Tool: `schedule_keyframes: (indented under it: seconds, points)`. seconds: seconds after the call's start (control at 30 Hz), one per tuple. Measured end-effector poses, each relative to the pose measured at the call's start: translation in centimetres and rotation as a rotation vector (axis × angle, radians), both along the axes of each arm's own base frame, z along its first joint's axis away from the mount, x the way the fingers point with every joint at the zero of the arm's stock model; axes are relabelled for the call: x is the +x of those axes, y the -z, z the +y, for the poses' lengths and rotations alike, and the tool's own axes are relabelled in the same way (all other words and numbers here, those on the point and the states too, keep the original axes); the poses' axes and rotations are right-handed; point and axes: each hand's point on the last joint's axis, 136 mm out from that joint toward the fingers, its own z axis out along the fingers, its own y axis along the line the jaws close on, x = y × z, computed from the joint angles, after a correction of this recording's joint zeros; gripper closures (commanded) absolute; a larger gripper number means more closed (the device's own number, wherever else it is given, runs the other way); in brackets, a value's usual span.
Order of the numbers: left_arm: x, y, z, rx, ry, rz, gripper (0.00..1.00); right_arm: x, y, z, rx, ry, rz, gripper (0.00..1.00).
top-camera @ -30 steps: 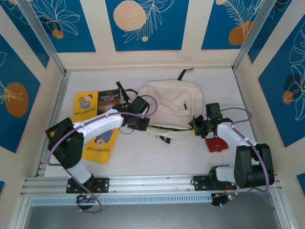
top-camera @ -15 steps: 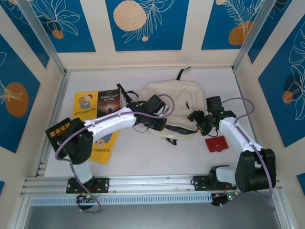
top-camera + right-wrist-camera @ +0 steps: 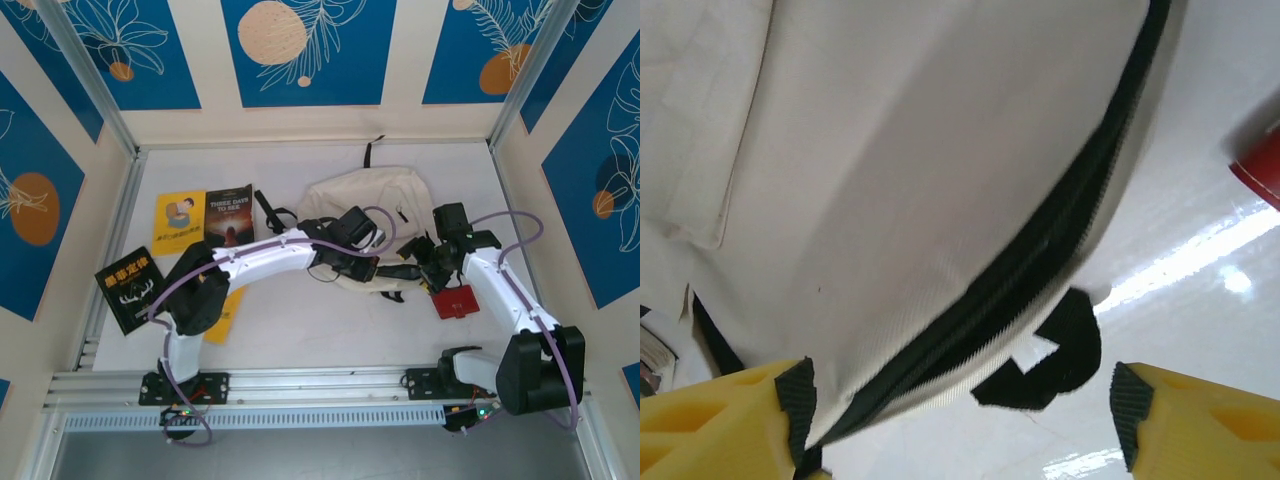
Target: Pack the student bag
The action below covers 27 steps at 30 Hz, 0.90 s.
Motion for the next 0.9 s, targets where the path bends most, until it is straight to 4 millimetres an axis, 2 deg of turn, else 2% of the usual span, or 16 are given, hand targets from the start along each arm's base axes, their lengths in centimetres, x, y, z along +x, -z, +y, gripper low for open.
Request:
schedule_keyframes:
  seconds: [0.03, 0.1, 0.2, 0.37, 0.53, 0.73, 0.9]
  points:
    - [-0.1, 0.1, -0.3, -0.004, 0.005, 0.003, 1.00, -0.1, -0.4, 0.0, 0.011, 0.021, -0.009, 0.05]
    - [-0.3, 0.3, -0.6, -0.007, 0.011, 0.008, 1.00, -0.1, -0.9, 0.4, 0.045, 0.044, -0.034, 0.02]
    - [-0.4, 0.3, -0.7, -0.010, 0.007, 0.016, 1.00, 0.0, -1.0, 1.4, 0.130, 0.078, -0.059, 0.03]
    - [-0.4, 0.4, -0.7, -0.016, 0.001, 0.016, 1.00, 0.7, -0.3, 3.0, 0.254, 0.133, -0.040, 0.09]
    - [-0.7, 0.5, -0.1, -0.021, -0.005, 0.012, 1.00, 1.0, 0.1, 3.8, 0.331, 0.185, -0.020, 0.08]
    - [-0.4, -1.7, -0.1, -0.068, -0.016, -0.033, 1.00, 0.2, 1.5, 3.9, 0.367, 0.251, 0.040, 0.06]
    - [-0.2, -3.2, -0.4, -0.107, -0.017, -0.060, 1.00, 0.2, 2.1, 4.1, 0.384, 0.279, 0.064, 0.11]
